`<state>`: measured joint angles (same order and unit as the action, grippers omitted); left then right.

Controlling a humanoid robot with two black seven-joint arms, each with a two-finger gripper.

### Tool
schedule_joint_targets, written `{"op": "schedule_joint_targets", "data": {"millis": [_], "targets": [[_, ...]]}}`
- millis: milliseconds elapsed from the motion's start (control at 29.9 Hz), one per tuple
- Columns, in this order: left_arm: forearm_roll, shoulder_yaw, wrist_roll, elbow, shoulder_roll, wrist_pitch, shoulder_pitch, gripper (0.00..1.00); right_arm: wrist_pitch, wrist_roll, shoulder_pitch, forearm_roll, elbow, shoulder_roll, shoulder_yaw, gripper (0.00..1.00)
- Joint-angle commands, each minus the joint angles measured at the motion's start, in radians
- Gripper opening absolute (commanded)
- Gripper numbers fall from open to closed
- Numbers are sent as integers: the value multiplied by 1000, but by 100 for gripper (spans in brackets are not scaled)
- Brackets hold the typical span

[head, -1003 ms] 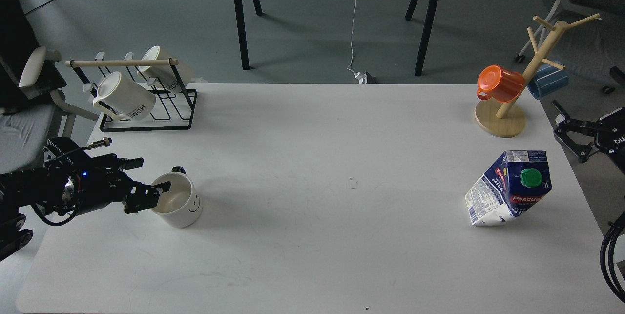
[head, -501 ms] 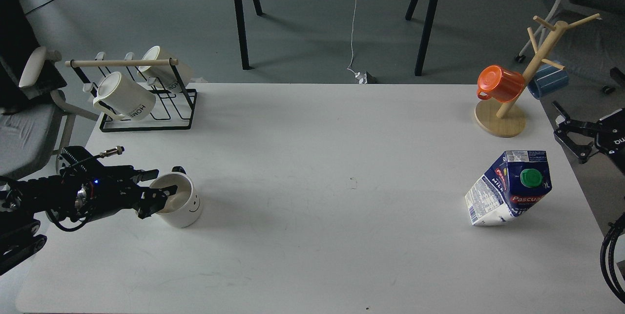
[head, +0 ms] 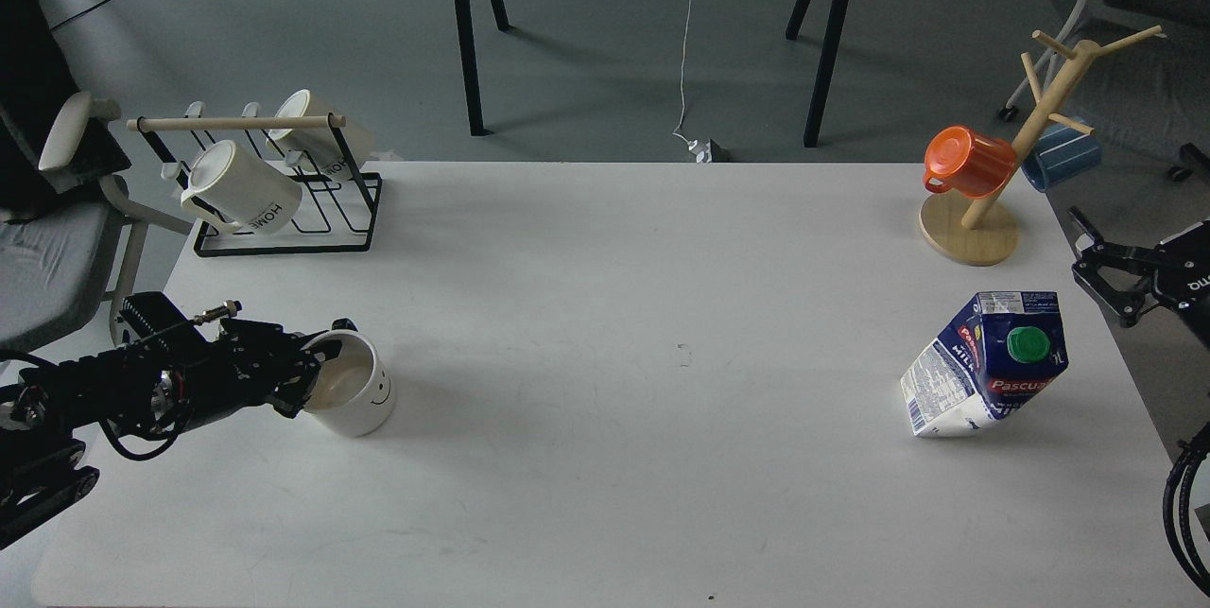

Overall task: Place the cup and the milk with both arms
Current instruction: 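Lift the white mug and carry it toward the table center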

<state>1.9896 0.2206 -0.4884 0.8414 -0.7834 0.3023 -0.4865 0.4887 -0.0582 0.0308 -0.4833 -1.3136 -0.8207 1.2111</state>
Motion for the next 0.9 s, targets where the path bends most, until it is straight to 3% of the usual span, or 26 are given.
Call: {"op": "schedule_joint_targets", "data": {"millis": [0, 134, 267, 468, 602, 869], "targets": [[0, -3, 0, 16, -20, -2, -3, 0, 0, 0, 0, 0, 0, 0, 1, 96], [-5, 6, 0, 119, -115, -15, -38, 0, 0, 1, 0, 0, 0, 0, 1, 96], [-11, 5, 0, 252, -192, -90, -191, 0, 0, 3, 0, -3, 2, 0, 14, 96], [-11, 5, 0, 393, -180, -221, -348, 0, 0, 9, 0, -76, 25, -3, 36, 96], [-5, 0, 0, 426, -36, -288, -377, 0, 0, 9, -2, -97, 66, -6, 34, 96], [73, -4, 0, 378, 183, -325, -360, 0, 0, 12, -55, -109, 83, -6, 38, 96]]}}
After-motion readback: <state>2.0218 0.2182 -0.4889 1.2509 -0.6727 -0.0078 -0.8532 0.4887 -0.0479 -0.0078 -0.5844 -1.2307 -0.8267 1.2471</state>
